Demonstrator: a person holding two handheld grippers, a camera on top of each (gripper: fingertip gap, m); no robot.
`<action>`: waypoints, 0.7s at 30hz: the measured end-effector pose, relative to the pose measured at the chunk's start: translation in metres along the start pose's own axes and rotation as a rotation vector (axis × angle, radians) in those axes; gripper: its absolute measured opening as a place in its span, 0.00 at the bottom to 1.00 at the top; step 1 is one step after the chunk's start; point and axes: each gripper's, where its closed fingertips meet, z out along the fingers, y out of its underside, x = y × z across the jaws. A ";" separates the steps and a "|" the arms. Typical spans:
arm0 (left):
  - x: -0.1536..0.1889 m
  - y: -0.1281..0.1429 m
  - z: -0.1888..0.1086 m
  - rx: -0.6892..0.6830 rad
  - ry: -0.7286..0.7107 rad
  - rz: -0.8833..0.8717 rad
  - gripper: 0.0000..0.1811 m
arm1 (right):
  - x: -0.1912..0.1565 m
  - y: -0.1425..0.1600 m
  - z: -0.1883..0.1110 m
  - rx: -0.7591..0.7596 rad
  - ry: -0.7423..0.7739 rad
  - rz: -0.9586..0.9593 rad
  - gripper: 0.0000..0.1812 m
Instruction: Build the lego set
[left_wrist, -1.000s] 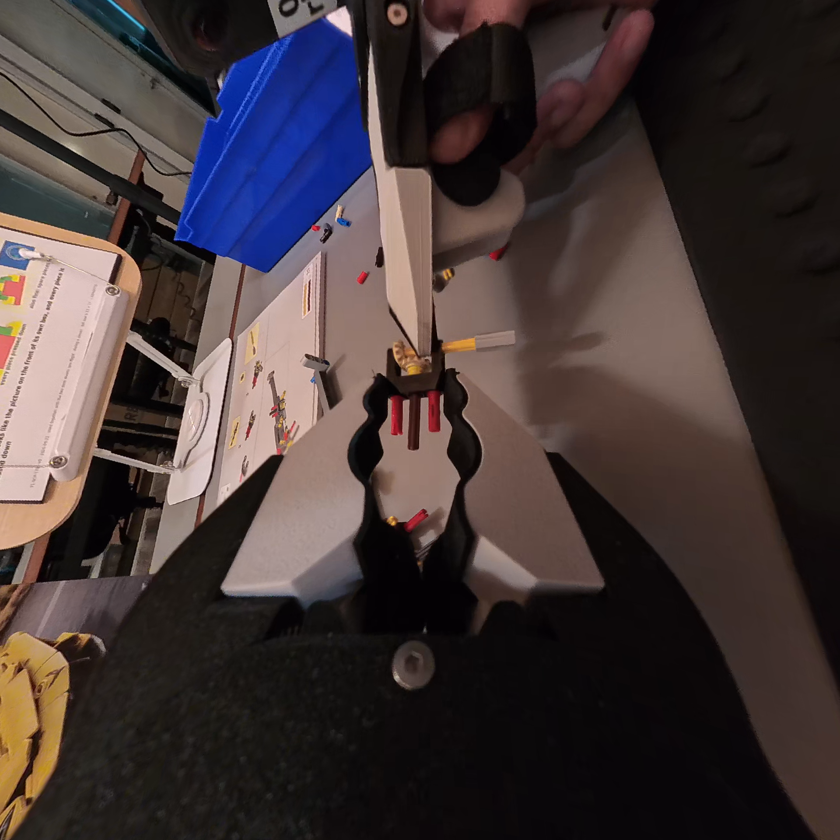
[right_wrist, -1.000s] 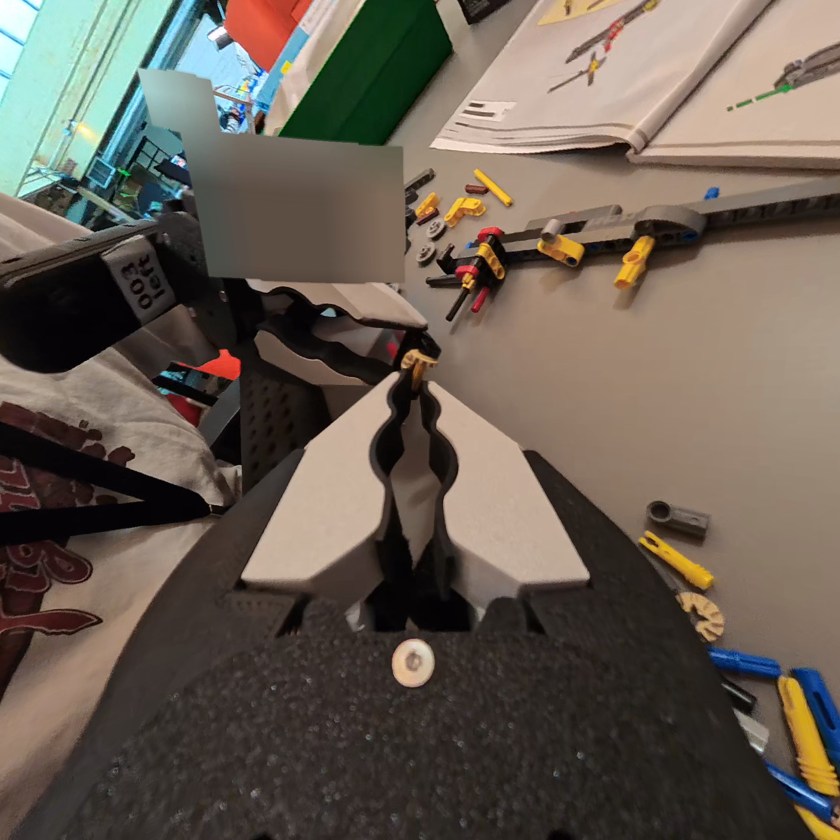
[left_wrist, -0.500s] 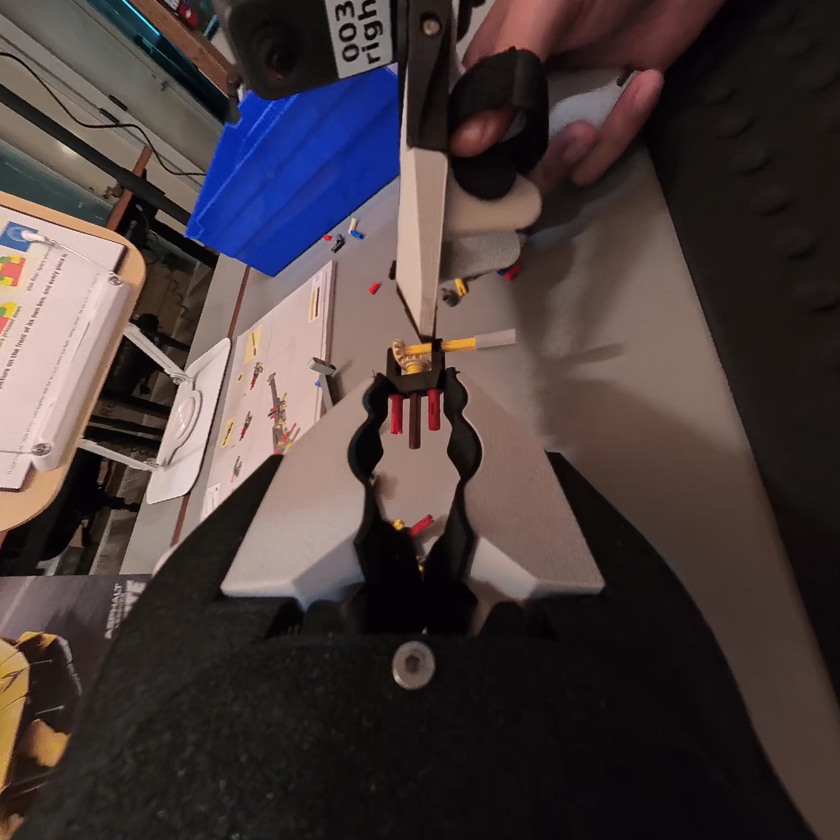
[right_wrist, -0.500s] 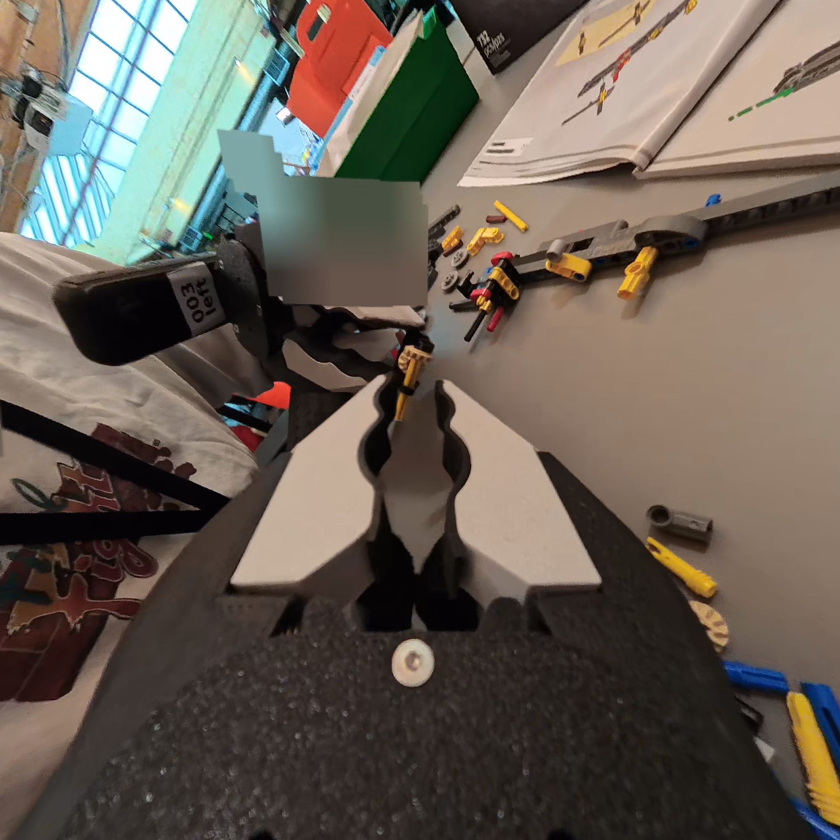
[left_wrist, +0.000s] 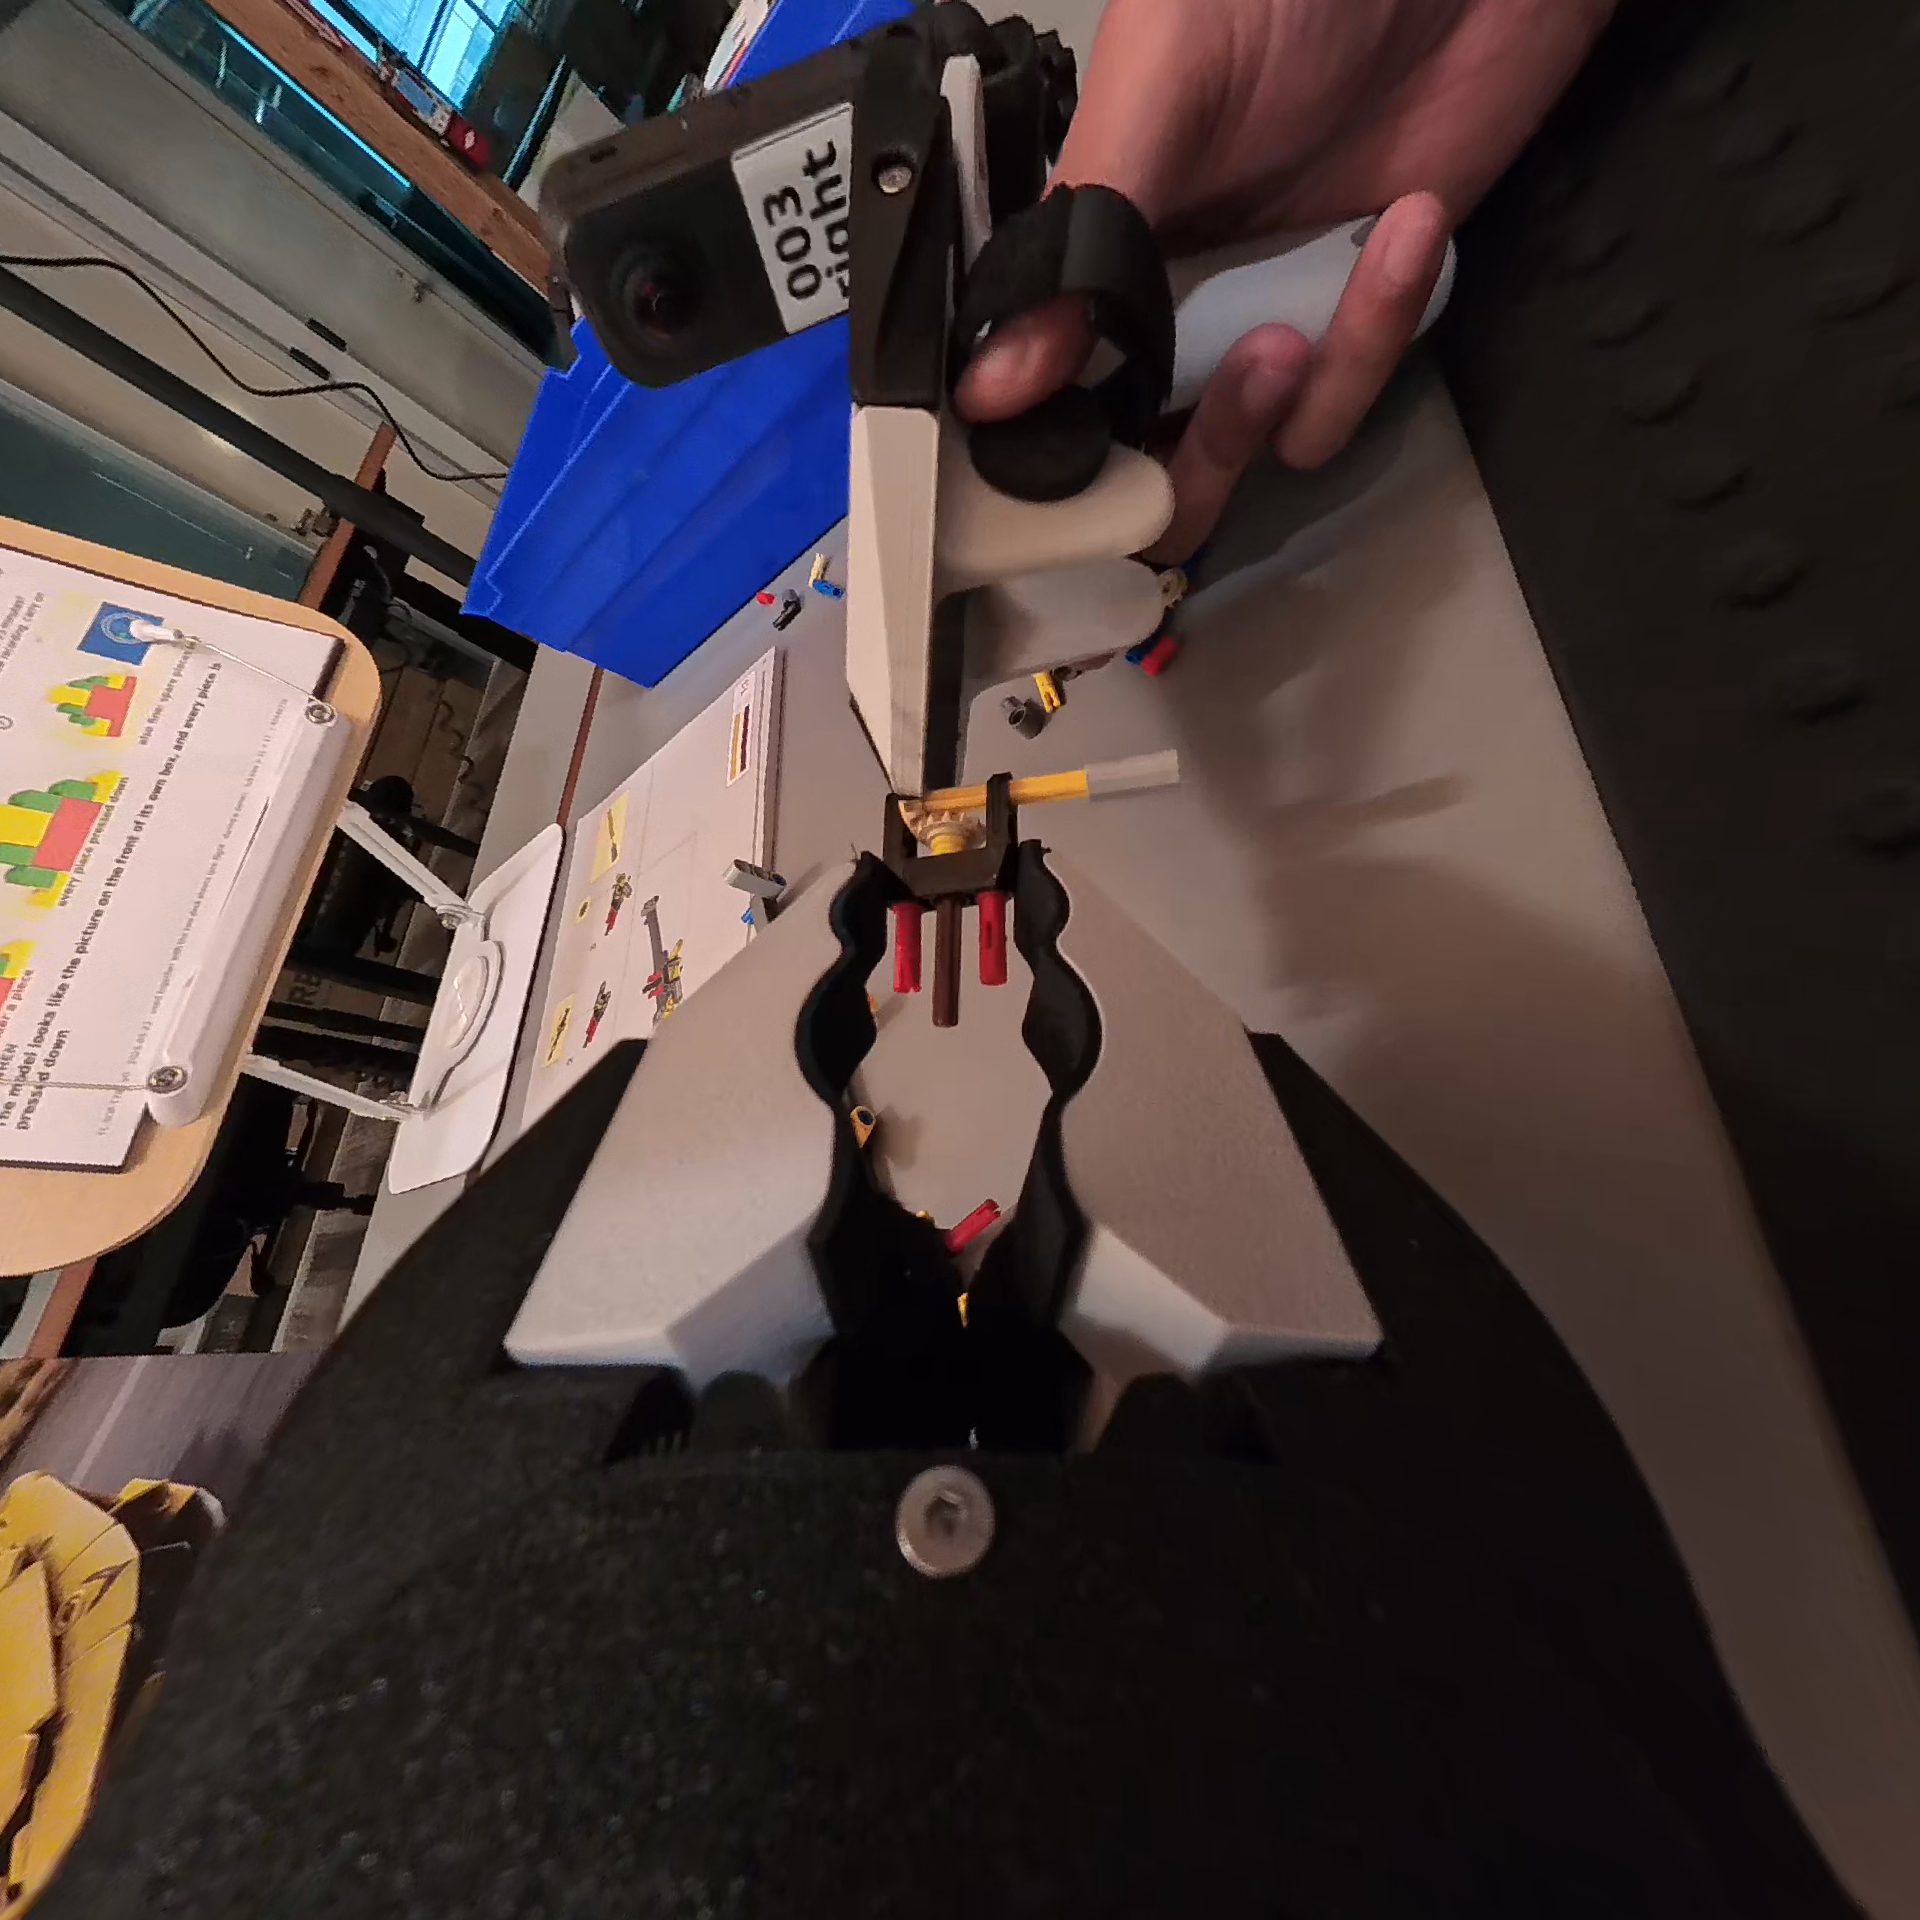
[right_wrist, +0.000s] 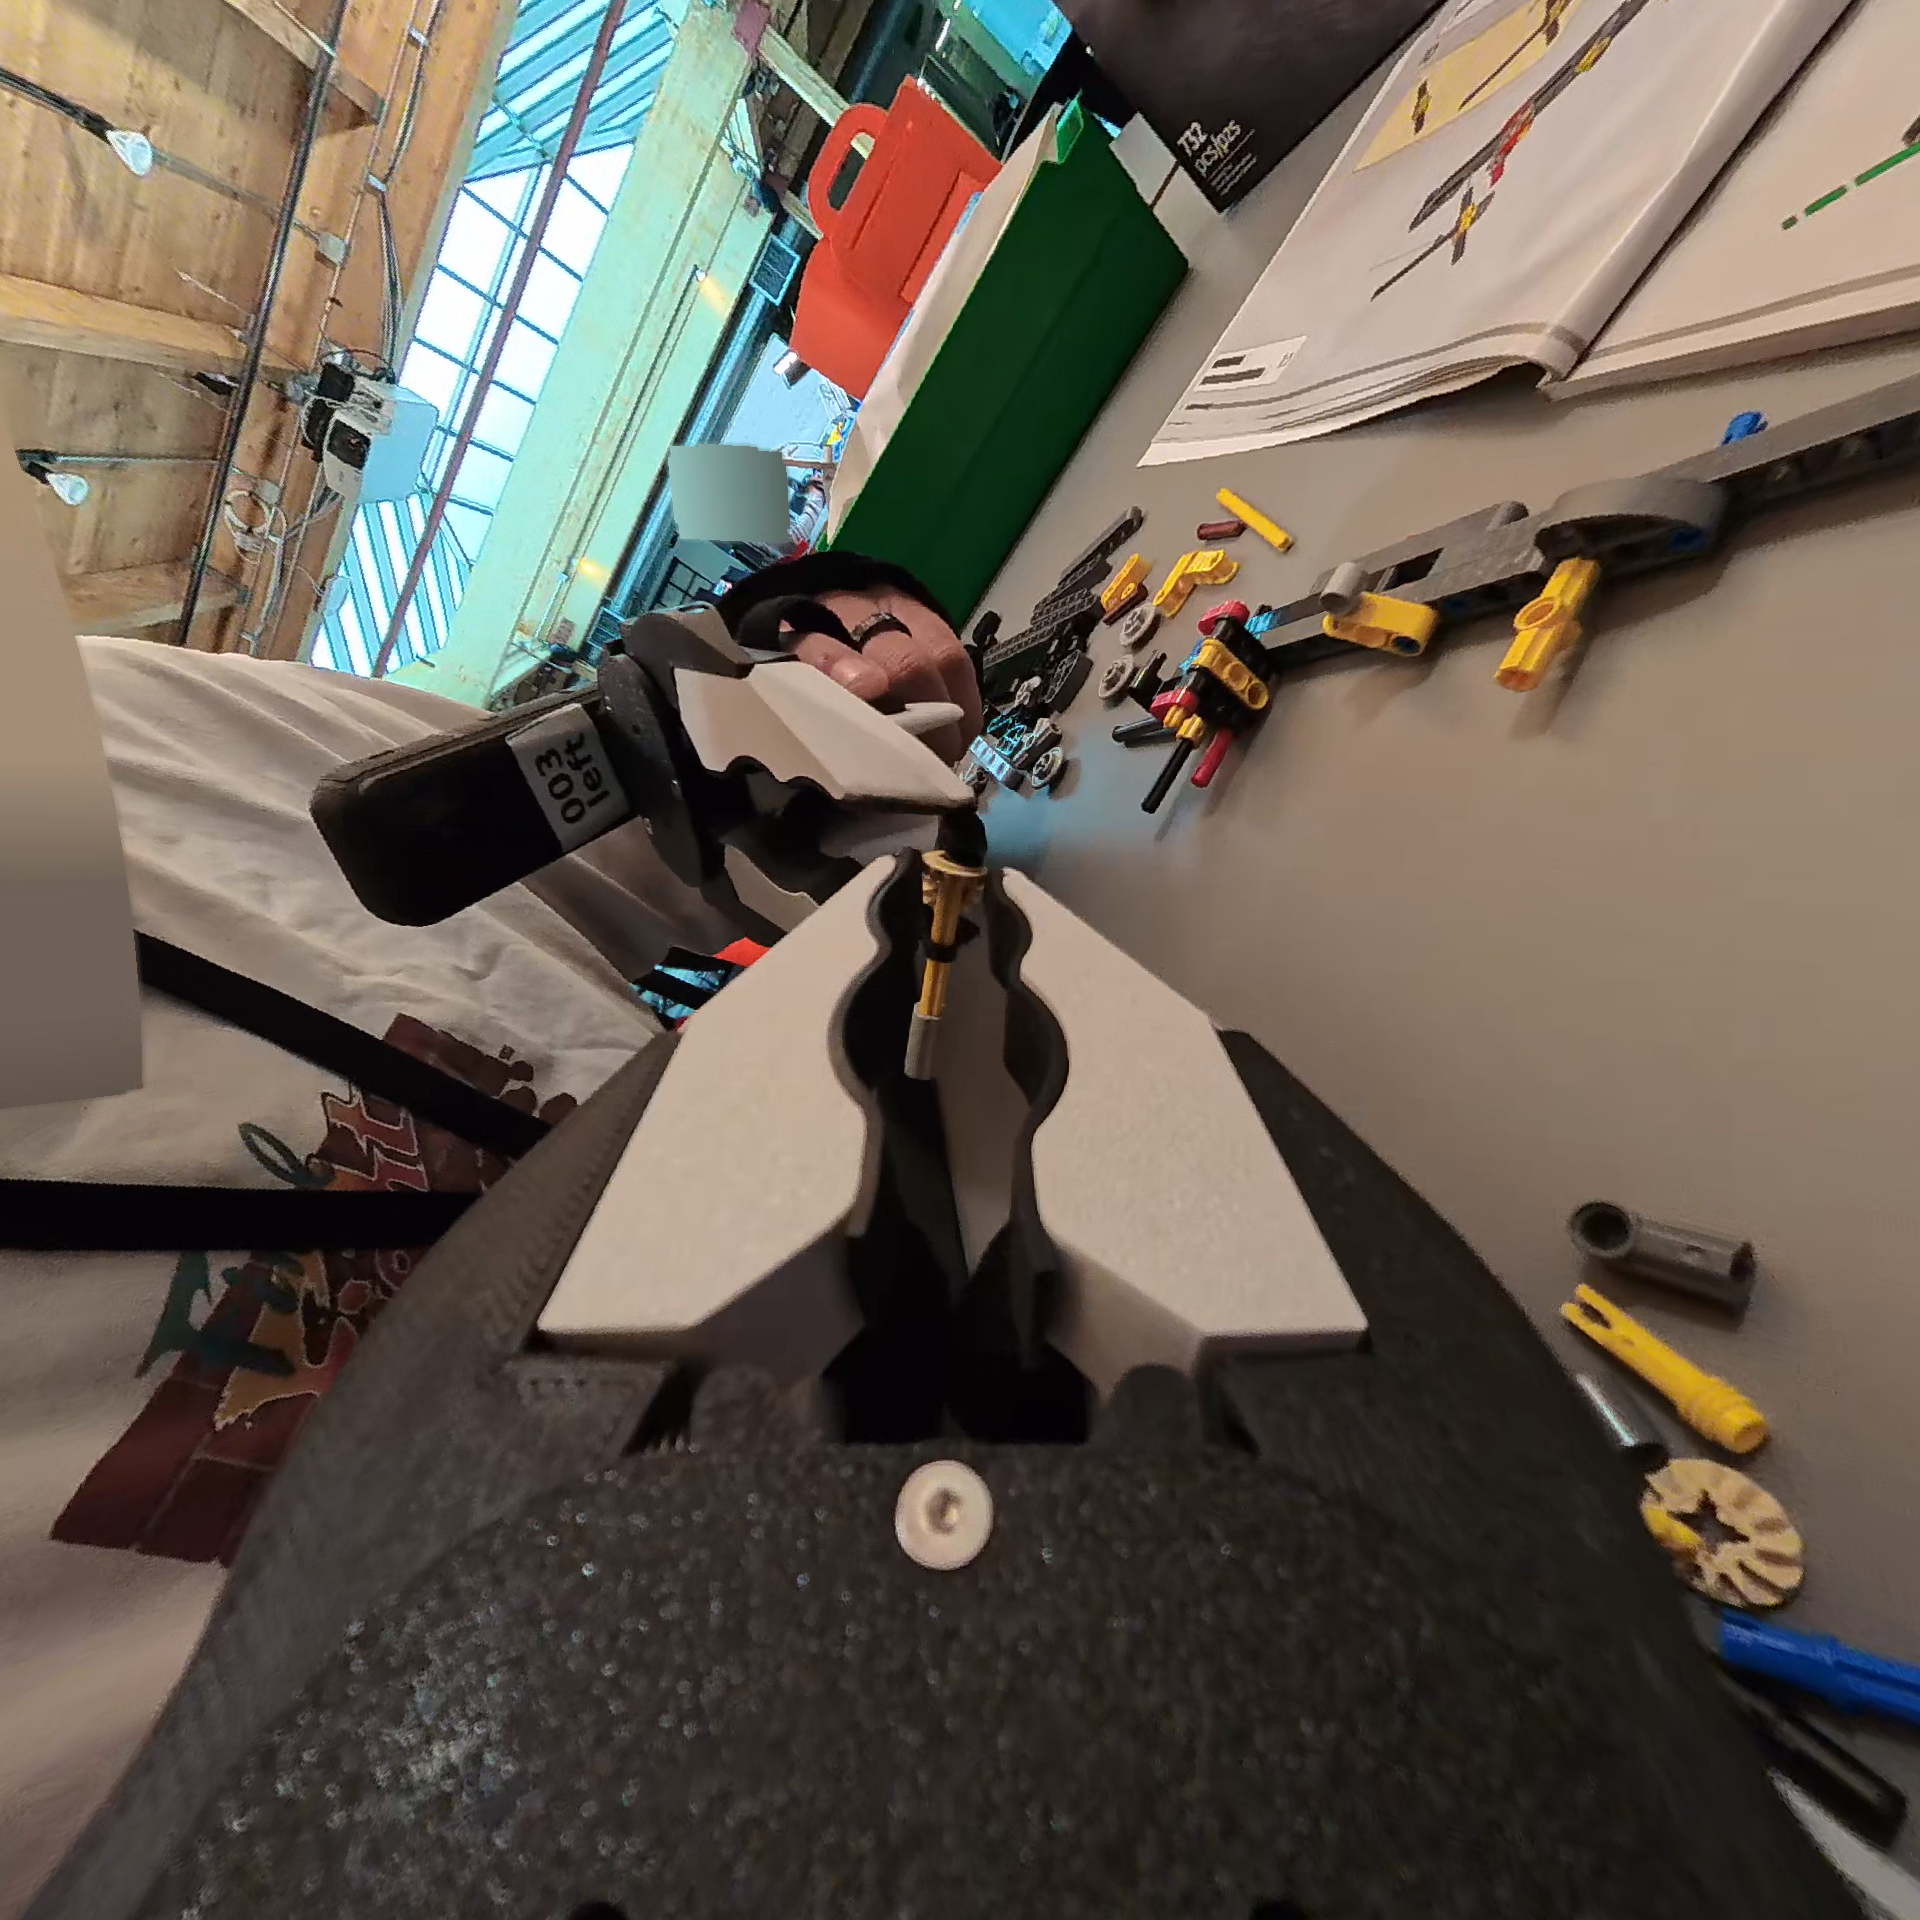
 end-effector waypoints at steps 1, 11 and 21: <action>-0.001 0.000 0.001 -0.004 -0.005 -0.008 0.12 | 0.000 -0.001 0.000 0.009 0.001 0.004 0.06; -0.035 0.005 0.009 -0.020 -0.096 -0.127 0.12 | -0.003 -0.015 0.003 0.140 -0.072 0.135 0.02; -0.046 0.016 0.025 -0.007 -0.058 -0.152 0.12 | -0.003 -0.021 -0.004 0.159 -0.026 0.045 0.03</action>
